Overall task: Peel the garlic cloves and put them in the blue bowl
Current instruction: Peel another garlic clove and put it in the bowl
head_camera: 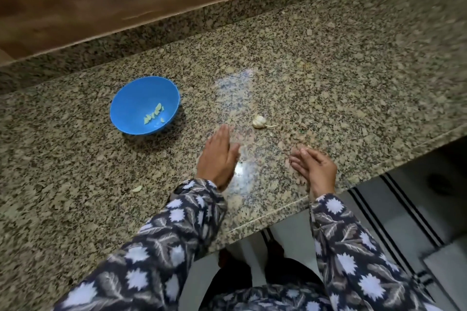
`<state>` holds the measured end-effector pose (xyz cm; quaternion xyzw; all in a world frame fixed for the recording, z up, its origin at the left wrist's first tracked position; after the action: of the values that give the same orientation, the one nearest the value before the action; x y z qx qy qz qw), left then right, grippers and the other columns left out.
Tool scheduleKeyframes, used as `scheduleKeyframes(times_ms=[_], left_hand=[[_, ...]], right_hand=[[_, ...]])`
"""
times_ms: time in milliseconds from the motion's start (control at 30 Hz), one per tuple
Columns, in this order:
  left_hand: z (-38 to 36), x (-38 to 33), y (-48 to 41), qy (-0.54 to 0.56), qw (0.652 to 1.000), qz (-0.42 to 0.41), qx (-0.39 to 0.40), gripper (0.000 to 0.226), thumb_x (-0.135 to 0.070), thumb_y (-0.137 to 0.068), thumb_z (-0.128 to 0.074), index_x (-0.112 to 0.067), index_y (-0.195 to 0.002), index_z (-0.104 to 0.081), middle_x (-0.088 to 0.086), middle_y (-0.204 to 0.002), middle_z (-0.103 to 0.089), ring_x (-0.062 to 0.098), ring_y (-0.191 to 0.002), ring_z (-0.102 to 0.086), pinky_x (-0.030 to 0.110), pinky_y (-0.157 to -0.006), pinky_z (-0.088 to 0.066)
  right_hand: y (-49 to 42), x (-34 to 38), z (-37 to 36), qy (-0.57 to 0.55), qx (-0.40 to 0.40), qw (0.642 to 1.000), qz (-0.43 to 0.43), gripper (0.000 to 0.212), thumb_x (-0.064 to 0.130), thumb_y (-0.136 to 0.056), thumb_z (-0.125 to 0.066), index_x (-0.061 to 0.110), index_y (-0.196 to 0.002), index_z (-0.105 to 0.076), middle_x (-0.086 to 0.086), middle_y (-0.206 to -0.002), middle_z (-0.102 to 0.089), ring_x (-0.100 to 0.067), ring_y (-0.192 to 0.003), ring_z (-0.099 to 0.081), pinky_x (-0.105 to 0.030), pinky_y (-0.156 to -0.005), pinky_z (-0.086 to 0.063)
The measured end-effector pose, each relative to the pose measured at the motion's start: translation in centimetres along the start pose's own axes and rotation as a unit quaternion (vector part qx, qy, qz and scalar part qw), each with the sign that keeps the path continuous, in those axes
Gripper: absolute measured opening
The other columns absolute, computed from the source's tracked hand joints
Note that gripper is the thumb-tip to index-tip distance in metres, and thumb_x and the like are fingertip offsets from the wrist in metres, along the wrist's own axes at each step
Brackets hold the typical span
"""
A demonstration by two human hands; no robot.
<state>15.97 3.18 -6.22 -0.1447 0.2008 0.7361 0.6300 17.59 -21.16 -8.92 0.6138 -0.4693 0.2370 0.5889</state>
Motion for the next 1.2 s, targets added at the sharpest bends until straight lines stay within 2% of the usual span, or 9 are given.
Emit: scheduleKeyframes(times_ms=[100, 200, 400, 500, 700, 833, 933, 1033, 1200], left_hand=[[-2.0, -2.9, -0.3, -0.076, 0.993, -0.072, 0.048, 0.067, -0.054, -0.094, 0.003, -0.015, -0.149, 0.007, 0.003, -0.156, 0.009, 0.014, -0.144, 0.006, 0.035, -0.118, 0.001], [-3.7, -6.3, 0.8, -0.038, 0.987, -0.139, 0.065, 0.071, -0.057, -0.09, 0.009, -0.016, -0.148, 0.006, 0.002, -0.156, 0.007, 0.01, -0.143, 0.007, 0.032, -0.118, 0.0], [-3.8, -8.0, -2.5, -0.035, 0.982, -0.17, 0.07, 0.061, -0.045, -0.097, -0.011, -0.015, -0.15, -0.006, 0.004, -0.157, -0.007, 0.012, -0.144, -0.006, 0.036, -0.119, -0.008], [-4.9, -8.6, -3.3, -0.092, 0.969, -0.209, 0.096, 0.072, -0.057, -0.091, 0.009, -0.019, -0.15, -0.005, 0.001, -0.157, -0.005, 0.011, -0.144, -0.002, 0.039, -0.119, -0.005], [-4.7, -8.4, 1.0, -0.064, 0.943, -0.286, 0.156, 0.075, -0.059, -0.089, 0.009, -0.02, -0.148, -0.017, -0.004, -0.154, -0.016, 0.004, -0.14, -0.008, 0.024, -0.114, 0.003], [-0.8, -3.6, 4.4, 0.199, 0.963, -0.142, 0.114, 0.047, -0.037, -0.097, -0.027, -0.027, -0.142, -0.032, -0.002, -0.15, -0.033, -0.001, -0.131, -0.035, 0.023, -0.108, -0.031], [1.3, 1.6, 7.4, 0.066, 0.996, -0.06, -0.001, 0.061, -0.045, -0.095, -0.016, -0.018, -0.148, -0.004, 0.001, -0.157, -0.002, 0.005, -0.144, -0.003, 0.033, -0.118, -0.012], [-0.1, 1.8, 9.4, -0.057, 0.998, -0.027, 0.027, 0.078, -0.062, -0.089, -0.003, -0.012, -0.145, 0.016, 0.007, -0.154, 0.02, 0.012, -0.143, 0.016, 0.034, -0.118, 0.001], [-3.4, -3.4, 6.3, -0.088, 0.993, -0.059, 0.059, 0.086, -0.067, -0.088, -0.006, -0.007, -0.144, 0.019, 0.009, -0.152, 0.025, 0.014, -0.142, 0.02, 0.033, -0.117, 0.006]], right_hand=[[0.2, -0.3, 0.2, -0.019, 0.01, 1.0, -0.009, 0.022, 0.006, -0.086, -0.056, 0.001, -0.107, -0.06, -0.012, -0.092, -0.07, -0.014, -0.073, -0.07, -0.021, -0.065, -0.057], [0.4, -0.2, 0.3, -0.03, 0.019, 0.999, -0.008, 0.022, 0.007, -0.087, -0.056, 0.0, -0.108, -0.06, -0.013, -0.094, -0.069, -0.015, -0.074, -0.07, -0.024, -0.068, -0.057], [0.4, 0.0, 0.0, -0.031, 0.039, 0.999, -0.004, 0.019, 0.004, -0.088, -0.054, 0.0, -0.106, -0.06, -0.012, -0.093, -0.069, -0.016, -0.075, -0.07, -0.026, -0.073, -0.057], [0.5, 0.1, -0.1, -0.034, 0.043, 0.998, -0.002, 0.018, 0.004, -0.088, -0.054, 0.001, -0.105, -0.06, -0.012, -0.093, -0.068, -0.014, -0.074, -0.069, -0.024, -0.072, -0.057], [0.6, 0.2, -0.1, -0.031, 0.042, 0.999, -0.005, 0.016, 0.004, -0.088, -0.054, 0.003, -0.102, -0.061, -0.013, -0.094, -0.068, -0.012, -0.074, -0.069, -0.023, -0.07, -0.057], [0.6, 0.1, 0.1, -0.026, 0.034, 0.999, -0.012, 0.02, 0.006, -0.089, -0.054, -0.001, -0.107, -0.06, -0.012, -0.092, -0.068, -0.012, -0.071, -0.069, -0.024, -0.07, -0.057], [0.5, 0.1, 0.0, -0.027, 0.036, 0.999, -0.019, 0.019, 0.007, -0.089, -0.053, 0.0, -0.105, -0.06, -0.012, -0.092, -0.067, -0.012, -0.07, -0.069, -0.024, -0.069, -0.057], [0.6, 0.1, 0.0, -0.024, 0.037, 0.999, -0.024, 0.018, 0.008, -0.091, -0.051, -0.001, -0.105, -0.06, -0.012, -0.093, -0.067, -0.013, -0.072, -0.07, -0.023, -0.07, -0.057], [0.8, 0.2, -0.2, -0.03, 0.038, 0.999, -0.025, 0.02, 0.007, -0.092, -0.05, -0.003, -0.106, -0.058, -0.011, -0.092, -0.067, -0.011, -0.069, -0.069, -0.022, -0.069, -0.057]])
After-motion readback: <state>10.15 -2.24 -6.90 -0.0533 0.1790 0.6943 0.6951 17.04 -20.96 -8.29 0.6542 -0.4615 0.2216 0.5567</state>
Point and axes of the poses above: each hand's wrist, its own y-axis away from the middle knuckle, its own z-axis out of the back of the hand, x = y × z, the point moved 10 cm from there along -y, towards the middle knuckle
